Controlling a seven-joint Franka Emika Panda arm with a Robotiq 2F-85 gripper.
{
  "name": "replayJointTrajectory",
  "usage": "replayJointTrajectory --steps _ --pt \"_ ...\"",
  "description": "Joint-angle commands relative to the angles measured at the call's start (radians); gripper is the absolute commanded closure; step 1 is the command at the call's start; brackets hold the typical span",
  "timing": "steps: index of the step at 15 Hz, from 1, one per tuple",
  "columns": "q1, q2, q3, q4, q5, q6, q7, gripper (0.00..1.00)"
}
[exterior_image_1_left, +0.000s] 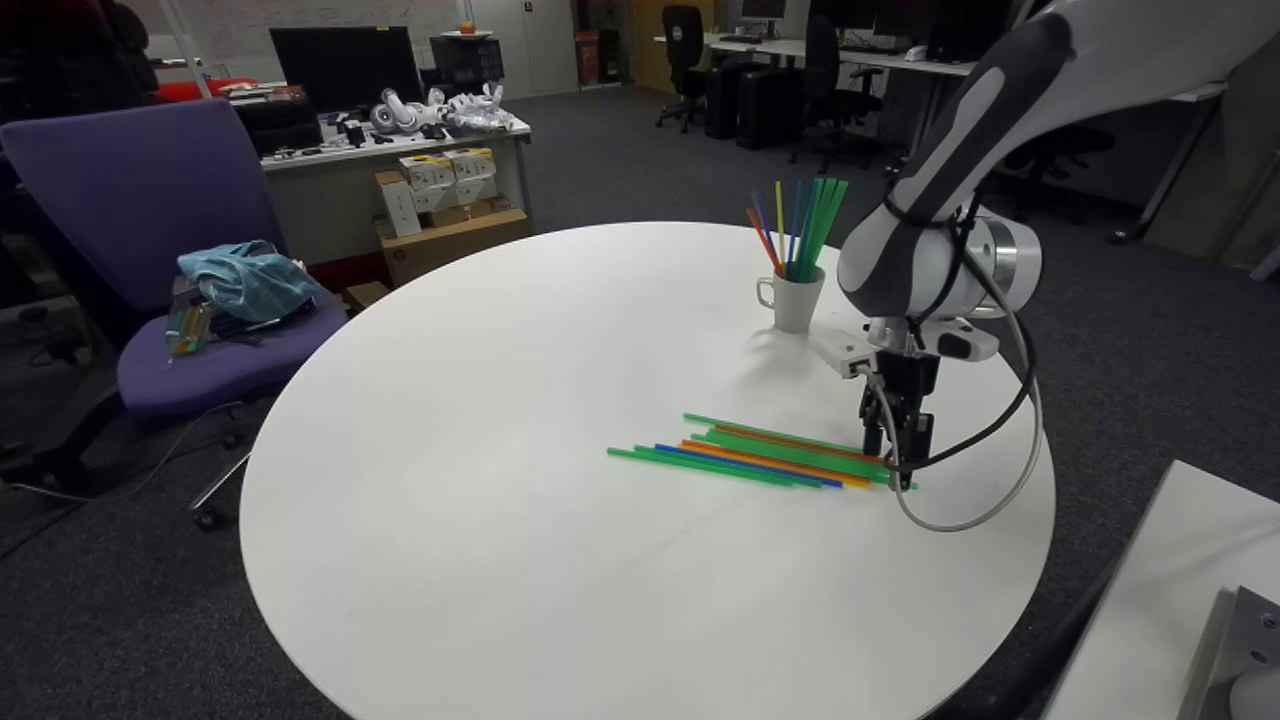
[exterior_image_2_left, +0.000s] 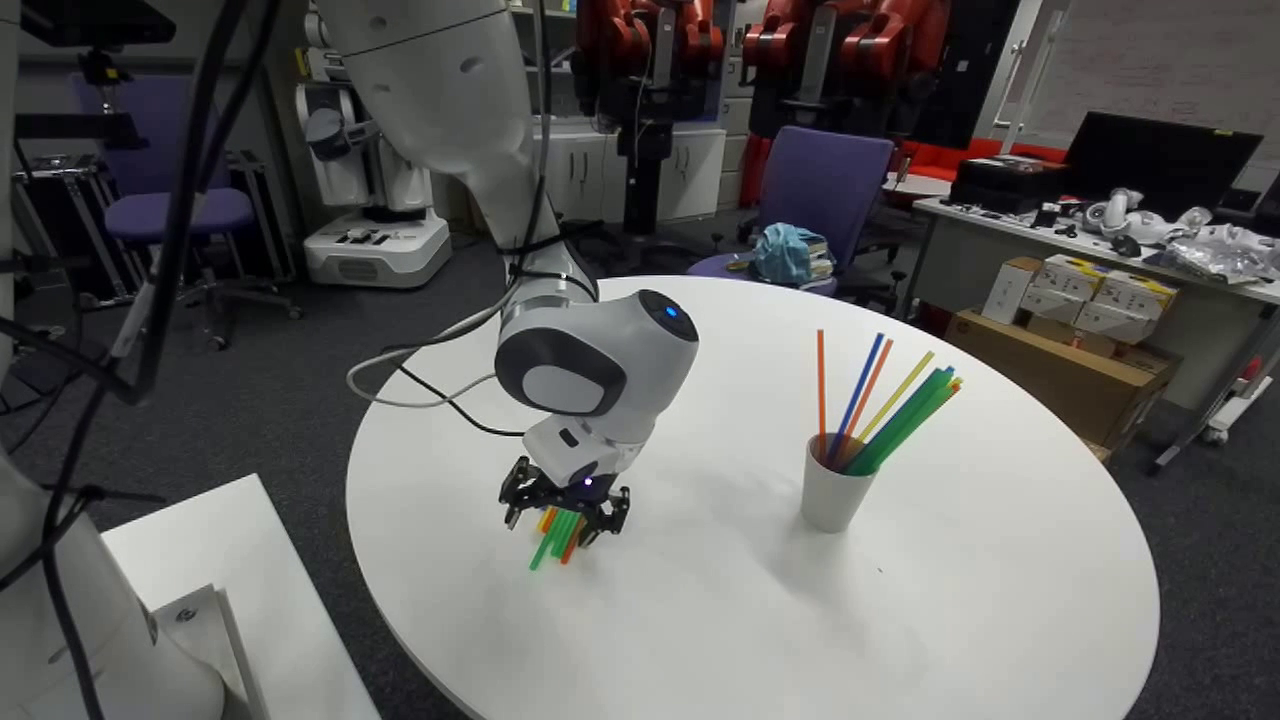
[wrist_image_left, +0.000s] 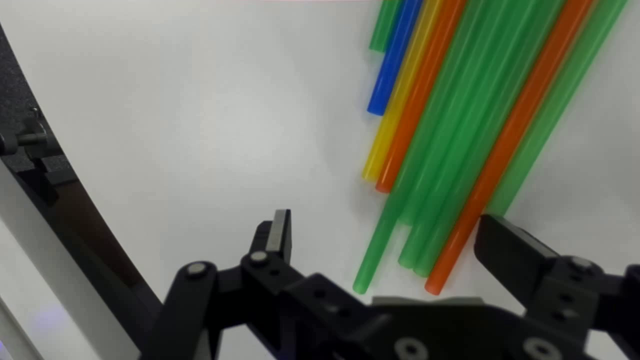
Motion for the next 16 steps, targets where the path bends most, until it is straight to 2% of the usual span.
replayJointTrajectory --steps 1,9,16 --pt "0.009 0.028 0.016 0.019 0.037 0.046 -0.01 0.0" --pt "-0.006 0.025 0.025 0.015 0.062 0.065 -0.033 0.0" --pt "-0.046 -0.085 0.005 -0.046 0.067 0.049 -0.127 0.0"
